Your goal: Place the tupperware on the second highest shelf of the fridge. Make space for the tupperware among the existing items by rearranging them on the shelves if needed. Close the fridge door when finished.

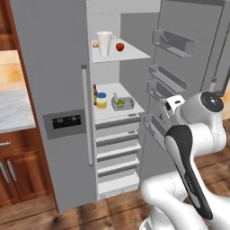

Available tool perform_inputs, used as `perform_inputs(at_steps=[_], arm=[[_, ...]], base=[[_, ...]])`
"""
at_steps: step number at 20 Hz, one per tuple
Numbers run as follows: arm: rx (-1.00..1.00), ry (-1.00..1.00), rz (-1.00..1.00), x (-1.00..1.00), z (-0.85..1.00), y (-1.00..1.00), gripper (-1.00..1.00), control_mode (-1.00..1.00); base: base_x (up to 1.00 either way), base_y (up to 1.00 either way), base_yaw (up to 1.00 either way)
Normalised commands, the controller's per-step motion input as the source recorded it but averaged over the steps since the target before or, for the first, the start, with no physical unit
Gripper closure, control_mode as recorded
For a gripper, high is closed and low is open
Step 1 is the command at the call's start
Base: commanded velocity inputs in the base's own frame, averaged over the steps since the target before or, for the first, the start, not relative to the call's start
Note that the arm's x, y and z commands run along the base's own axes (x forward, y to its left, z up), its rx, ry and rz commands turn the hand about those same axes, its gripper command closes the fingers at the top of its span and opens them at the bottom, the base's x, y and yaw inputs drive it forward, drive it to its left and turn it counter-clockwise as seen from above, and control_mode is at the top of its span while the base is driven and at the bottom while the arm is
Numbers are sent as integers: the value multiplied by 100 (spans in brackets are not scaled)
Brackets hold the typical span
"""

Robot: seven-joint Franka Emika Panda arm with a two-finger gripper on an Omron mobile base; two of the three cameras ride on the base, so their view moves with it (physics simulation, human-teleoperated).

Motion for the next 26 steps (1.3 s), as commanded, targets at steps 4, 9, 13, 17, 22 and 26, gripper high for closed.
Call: perform_inputs(at_steps=[4, 9, 13, 17, 22, 26], arm=[[0, 0, 0, 0, 0, 0, -100, 100], [0, 0, 0, 0, 0, 0, -100, 100], [0, 0, 0, 0, 0, 0, -100, 100], [0, 0, 0, 0, 0, 0, -100, 100], [0, 0, 0, 0, 0, 0, -100, 100], [0, 0, 0, 0, 0, 0, -100, 100]], base=[[-6, -27, -6], [-42, -25, 0], [-36, -39, 0], [-54, -30, 0], [-88, -15, 0], [-81, -2, 0]])
